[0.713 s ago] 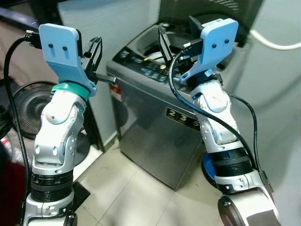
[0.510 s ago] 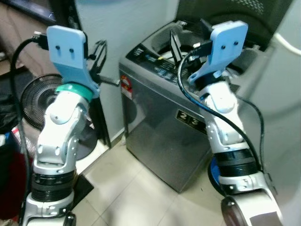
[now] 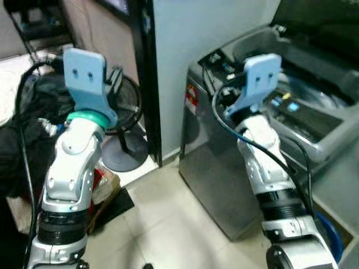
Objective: Clothes washing
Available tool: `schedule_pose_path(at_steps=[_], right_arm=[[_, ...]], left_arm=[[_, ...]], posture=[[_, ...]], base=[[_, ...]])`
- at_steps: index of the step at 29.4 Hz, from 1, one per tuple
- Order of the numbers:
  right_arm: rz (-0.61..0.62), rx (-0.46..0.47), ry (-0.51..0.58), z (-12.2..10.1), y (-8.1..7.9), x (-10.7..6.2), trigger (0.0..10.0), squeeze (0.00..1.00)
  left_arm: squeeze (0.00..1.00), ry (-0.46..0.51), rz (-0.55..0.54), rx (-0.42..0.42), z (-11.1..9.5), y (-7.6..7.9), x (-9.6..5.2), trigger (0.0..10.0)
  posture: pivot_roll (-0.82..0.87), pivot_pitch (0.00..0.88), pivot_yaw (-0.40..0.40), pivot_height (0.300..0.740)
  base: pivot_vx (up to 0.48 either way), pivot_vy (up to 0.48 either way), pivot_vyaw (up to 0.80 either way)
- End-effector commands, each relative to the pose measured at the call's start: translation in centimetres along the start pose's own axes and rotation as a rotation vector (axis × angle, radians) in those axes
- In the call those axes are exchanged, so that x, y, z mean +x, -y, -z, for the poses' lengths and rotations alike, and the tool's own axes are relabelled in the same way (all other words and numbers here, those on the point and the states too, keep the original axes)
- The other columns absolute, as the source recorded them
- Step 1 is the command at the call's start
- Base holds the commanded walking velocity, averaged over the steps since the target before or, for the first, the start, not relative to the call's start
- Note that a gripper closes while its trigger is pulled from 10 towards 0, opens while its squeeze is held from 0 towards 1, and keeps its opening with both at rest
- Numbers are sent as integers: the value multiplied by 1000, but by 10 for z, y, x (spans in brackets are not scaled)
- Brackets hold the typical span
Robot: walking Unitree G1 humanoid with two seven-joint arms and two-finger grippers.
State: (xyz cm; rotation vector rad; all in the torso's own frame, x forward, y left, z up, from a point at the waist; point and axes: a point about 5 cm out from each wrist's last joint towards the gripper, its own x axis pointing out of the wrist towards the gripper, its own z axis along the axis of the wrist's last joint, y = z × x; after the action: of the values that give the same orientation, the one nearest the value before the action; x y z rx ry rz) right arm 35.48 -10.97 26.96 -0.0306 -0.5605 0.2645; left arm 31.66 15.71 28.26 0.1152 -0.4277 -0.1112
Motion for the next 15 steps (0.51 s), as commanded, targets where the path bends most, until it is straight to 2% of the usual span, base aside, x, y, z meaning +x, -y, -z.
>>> schedule_pose_path(at_steps=[1, 15], right_arm=[[-24, 23, -13, 3, -8, -1, 10000, 0], [-21, 36, -9, 3, -8, -2, 10000, 0]], left_arm=[[0, -6, -22, 17, 2, -5, -2, 10000], [0, -6, -33, 19, 3, -6, -2, 10000]], posture=[[47, 0, 25, 740], [45, 0, 26, 740]], base=[[0, 0, 800], [0, 0, 797]])
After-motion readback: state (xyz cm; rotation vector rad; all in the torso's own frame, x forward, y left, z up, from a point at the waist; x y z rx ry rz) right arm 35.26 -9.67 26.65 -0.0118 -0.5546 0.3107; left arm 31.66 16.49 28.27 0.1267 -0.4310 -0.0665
